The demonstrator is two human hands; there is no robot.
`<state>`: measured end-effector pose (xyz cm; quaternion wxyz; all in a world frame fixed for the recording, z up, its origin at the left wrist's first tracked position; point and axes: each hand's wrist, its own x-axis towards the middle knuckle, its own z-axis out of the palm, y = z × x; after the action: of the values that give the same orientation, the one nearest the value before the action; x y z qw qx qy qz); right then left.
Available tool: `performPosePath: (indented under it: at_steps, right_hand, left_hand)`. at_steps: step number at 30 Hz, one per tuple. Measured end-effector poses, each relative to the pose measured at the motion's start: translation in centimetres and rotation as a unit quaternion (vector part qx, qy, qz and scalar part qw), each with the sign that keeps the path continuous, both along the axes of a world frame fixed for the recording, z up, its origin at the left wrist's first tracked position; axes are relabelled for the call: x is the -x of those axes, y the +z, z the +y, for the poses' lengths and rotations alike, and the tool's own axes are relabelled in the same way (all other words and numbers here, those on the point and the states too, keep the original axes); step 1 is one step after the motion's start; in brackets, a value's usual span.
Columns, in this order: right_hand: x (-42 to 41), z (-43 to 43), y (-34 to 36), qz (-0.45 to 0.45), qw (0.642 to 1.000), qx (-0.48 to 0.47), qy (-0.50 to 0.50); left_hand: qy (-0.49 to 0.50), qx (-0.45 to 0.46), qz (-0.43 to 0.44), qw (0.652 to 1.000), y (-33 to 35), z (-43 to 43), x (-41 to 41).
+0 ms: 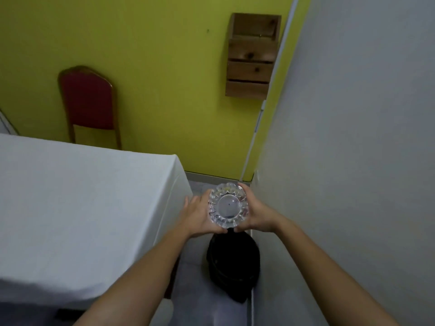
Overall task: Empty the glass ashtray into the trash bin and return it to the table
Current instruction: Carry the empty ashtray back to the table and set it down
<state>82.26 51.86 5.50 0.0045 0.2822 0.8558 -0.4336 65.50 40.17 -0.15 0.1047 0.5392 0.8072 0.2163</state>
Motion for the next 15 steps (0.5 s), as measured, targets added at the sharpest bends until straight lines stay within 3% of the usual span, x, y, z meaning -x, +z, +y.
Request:
performPosePath:
  at_steps: [10,15]
  right_hand:
    - [7.0,-6.4,6.3,0.019,0.96,-0.26,0.101]
    - [13.0,-9.5,8.5,0.031,0.942,-0.301,0.146]
  left_hand:
    - [0.039,0.002,0.047,0.998,7.7,-9.3,5.4]
    - [0.075,-0.013,0.037,0.996,9.4,-14.3,10.0]
